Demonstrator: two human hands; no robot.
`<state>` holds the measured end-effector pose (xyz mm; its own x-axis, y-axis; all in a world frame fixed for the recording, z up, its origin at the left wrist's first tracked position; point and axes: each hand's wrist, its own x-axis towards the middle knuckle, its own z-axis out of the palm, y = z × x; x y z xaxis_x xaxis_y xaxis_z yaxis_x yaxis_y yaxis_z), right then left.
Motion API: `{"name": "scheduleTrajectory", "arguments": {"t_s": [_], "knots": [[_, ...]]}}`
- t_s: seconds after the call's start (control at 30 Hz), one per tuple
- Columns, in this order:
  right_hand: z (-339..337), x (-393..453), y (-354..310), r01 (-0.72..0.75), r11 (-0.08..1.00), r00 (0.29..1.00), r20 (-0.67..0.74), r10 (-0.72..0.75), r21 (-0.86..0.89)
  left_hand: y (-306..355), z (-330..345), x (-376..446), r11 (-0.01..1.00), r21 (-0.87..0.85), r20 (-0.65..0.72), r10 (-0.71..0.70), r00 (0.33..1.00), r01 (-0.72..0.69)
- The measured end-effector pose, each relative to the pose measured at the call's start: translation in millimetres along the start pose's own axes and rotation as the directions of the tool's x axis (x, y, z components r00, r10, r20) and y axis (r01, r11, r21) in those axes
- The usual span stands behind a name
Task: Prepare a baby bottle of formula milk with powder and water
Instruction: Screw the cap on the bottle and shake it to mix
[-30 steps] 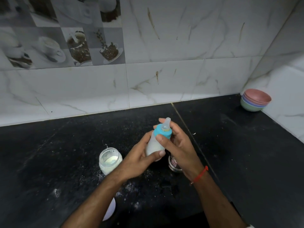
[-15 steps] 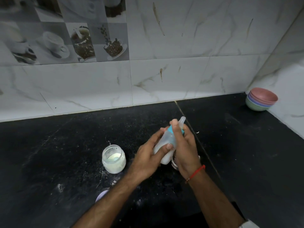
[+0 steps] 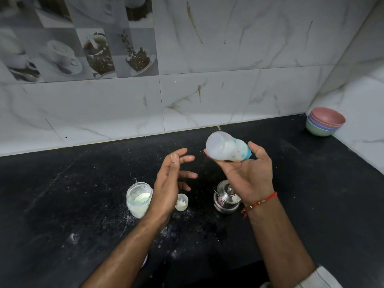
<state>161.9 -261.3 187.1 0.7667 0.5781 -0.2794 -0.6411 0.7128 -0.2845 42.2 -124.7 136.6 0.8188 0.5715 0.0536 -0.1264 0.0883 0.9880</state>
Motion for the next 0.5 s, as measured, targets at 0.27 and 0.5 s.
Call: {"name": "scheduleTrajectory", "arguments": {"t_s": [0.27,0.5], "knots": [[5,-12,11,0.108,0.981,0.994,0.017,-0.107,-0.159,3,4,-6,0.998,0.061,0.014,-0.004,1.0,0.003],[13,-21,8,0.448,0.474,0.869,0.246,-0.429,-0.758,8,8,-10,0.996,0.091,0.028,0.009,1.0,-0.012]]}}
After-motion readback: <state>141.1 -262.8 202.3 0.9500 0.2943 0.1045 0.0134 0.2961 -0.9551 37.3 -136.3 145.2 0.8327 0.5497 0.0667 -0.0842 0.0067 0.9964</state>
